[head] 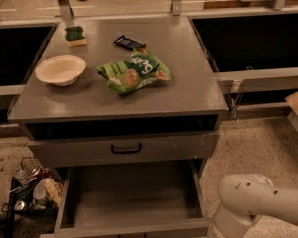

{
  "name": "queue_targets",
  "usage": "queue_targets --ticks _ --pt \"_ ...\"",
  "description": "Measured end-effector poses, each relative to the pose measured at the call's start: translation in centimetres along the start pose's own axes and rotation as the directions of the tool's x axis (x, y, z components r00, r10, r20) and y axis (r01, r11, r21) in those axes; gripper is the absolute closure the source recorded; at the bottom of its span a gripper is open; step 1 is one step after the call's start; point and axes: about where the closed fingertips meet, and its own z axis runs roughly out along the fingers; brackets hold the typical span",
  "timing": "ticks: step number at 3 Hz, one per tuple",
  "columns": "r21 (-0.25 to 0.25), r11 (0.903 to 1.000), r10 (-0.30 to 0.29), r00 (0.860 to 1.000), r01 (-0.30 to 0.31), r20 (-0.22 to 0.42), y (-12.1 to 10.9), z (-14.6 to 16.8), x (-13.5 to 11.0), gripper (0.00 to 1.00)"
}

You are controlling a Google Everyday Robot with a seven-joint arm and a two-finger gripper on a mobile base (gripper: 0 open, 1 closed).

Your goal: Close middle drawer

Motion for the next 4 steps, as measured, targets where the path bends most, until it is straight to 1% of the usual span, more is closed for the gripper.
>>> queue_targets --ticks 1,2,3,4 --pt "-0.052 0.9985 0.018 1.0 -0.018 0.009 -0.2 3.5 0.3 1.0" --pt "-0.051 0.9985 0.018 1.0 -0.018 0.009 -0.2 3.5 0.3 1.0" --pt "-0.035 0.9964 0.079 0.996 -0.078 0.049 -1.1 4.5 0.5 1.0" --pt "-0.021 0.9923 0.123 0.988 -0.122 0.088 -2.2 5.0 0.4 1.0"
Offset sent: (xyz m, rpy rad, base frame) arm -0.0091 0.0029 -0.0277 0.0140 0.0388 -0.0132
